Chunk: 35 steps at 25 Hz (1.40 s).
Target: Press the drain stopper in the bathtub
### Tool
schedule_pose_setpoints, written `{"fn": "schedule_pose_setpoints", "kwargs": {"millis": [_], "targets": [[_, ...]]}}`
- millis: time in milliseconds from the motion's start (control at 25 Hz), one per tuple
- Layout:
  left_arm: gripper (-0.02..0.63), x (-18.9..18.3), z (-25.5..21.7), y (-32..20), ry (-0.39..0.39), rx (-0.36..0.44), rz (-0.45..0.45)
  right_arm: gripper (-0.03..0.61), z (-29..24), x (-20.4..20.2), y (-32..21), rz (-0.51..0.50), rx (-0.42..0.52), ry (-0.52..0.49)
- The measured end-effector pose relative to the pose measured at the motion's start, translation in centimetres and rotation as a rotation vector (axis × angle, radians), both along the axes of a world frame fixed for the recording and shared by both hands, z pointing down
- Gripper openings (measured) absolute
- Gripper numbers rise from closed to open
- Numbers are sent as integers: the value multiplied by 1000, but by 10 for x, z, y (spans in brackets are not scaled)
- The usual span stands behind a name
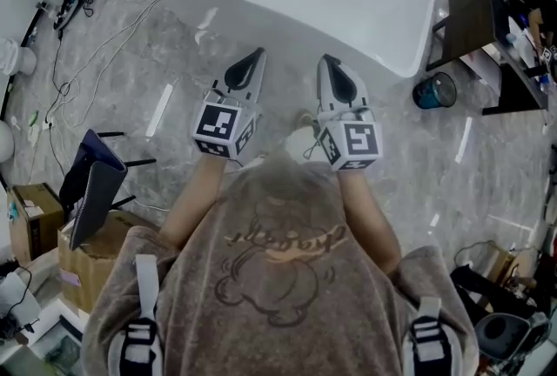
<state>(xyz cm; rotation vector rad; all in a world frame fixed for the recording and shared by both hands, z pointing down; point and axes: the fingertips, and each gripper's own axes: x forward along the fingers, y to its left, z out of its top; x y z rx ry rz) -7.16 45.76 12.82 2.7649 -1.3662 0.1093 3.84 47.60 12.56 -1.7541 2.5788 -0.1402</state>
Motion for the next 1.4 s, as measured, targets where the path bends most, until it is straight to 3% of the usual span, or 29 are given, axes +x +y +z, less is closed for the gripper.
{"fn": "schedule_pose_setpoints", "kwargs": {"millis": [640, 1400], "targets": [[0, 13, 0, -116, 7, 19, -1, 2, 4, 7, -117, -22, 10, 1], [0, 55, -12, -268, -9, 23, -14, 2, -4, 40, -276, -77, -2, 8]]}}
